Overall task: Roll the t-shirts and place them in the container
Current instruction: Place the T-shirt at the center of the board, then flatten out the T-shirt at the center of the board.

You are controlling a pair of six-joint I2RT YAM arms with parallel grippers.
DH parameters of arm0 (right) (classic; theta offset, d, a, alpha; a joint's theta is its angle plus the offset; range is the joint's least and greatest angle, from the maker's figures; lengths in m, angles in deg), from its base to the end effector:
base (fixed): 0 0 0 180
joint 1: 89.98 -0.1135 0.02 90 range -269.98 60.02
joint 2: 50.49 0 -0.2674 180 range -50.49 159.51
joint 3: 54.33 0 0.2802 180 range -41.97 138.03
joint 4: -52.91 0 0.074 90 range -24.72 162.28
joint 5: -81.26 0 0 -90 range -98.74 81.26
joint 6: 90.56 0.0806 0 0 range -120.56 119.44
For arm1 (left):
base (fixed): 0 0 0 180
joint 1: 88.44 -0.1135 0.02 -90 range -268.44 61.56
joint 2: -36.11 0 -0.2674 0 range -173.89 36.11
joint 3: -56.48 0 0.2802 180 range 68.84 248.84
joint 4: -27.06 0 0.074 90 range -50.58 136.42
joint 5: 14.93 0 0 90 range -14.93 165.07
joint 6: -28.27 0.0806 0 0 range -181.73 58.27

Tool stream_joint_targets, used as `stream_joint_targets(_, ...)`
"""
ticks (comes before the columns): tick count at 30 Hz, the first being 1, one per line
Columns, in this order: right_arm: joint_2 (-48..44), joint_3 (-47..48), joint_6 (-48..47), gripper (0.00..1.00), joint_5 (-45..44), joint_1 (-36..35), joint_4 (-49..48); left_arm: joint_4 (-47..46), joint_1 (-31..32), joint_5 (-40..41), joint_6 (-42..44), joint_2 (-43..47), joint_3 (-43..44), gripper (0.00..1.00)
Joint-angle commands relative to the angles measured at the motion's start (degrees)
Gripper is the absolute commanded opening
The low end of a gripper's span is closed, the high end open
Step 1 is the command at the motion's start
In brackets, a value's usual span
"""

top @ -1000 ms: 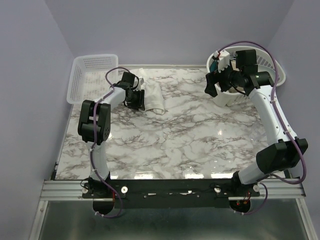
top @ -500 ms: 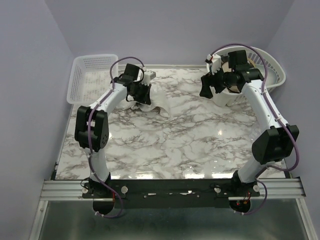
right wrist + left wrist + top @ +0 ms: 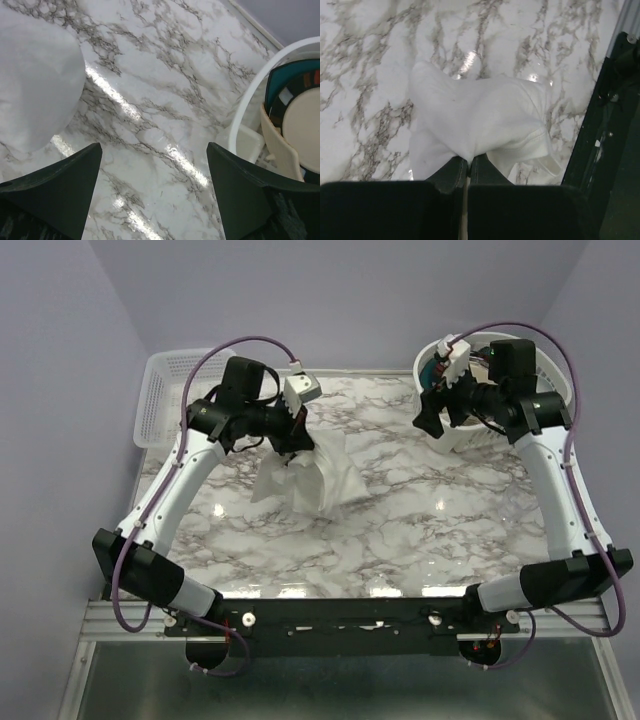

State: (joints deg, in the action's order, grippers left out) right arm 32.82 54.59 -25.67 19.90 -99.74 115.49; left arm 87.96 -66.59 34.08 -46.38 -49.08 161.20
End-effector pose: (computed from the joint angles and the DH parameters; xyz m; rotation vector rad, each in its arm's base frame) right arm 0.3454 0.0986 0.4131 -0.8995 1.9562 0.3980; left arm 0.3171 -0.1841 0.3845 1.0506 1.9605 -0.8747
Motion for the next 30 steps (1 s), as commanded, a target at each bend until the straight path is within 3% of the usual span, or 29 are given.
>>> stream_joint_targets(1,-5.8,-2.2,0.3,0.95,-4.6,-0.3,4.5,-3.7,6.4,-4.8,1.2,3.2,-7.2,0.0)
stream_joint_targets(3,-8.2,-4.1,-0.5,0.95,-6.3,-0.3,4.8,-11.2,8.0,-5.2,-2.4,3.4,-10.2,0.05)
stream_joint_targets(5,-9.3,-5.6,-1.0,0.96,-7.0,-0.3,4.7,-17.1,8.5,-4.4,-9.8,1.8,-10.7,0.25)
stream_joint_targets(7,-9.7,-6.4,-1.2,0.95,-6.5,-0.3,5.4,-16.4,7.9,0.6,-11.6,0.6,-7.8,0.4)
stream_joint_targets(11,-8.7,-6.1,-2.4,0.94,-2.0,-1.2,6.7,-13.2,2.4,6.3,-9.7,4.0,-5.8,0.53)
stream_joint_targets(15,-7.2,-8.0,-8.0,0.94,-5.4,-10.8,6.7,-10.8,-5.6,9.3,-6.5,12.1,-12.5,0.68)
stream_joint_targets(18,-4.2,-8.9,-9.9,0.95,-7.1,-18.7,5.4,-2.5,-7.4,12.2,0.2,17.8,-16.1,0.7)
stream_joint_targets(21,2.8,-5.3,-8.7,0.95,-7.5,-23.3,3.2,0.7,-7.8,15.5,1.0,24.9,-22.5,0.72)
stream_joint_targets(25,15.8,4.2,-4.0,0.95,-8.3,-23.9,0.2,-0.5,-8.3,20.0,-3.3,34.8,-30.6,0.77)
stream_joint_targets(30,28.5,16.5,-3.9,0.96,-5.7,-24.8,3.2,1.9,-14.8,20.4,-4.4,41.4,-34.7,0.77)
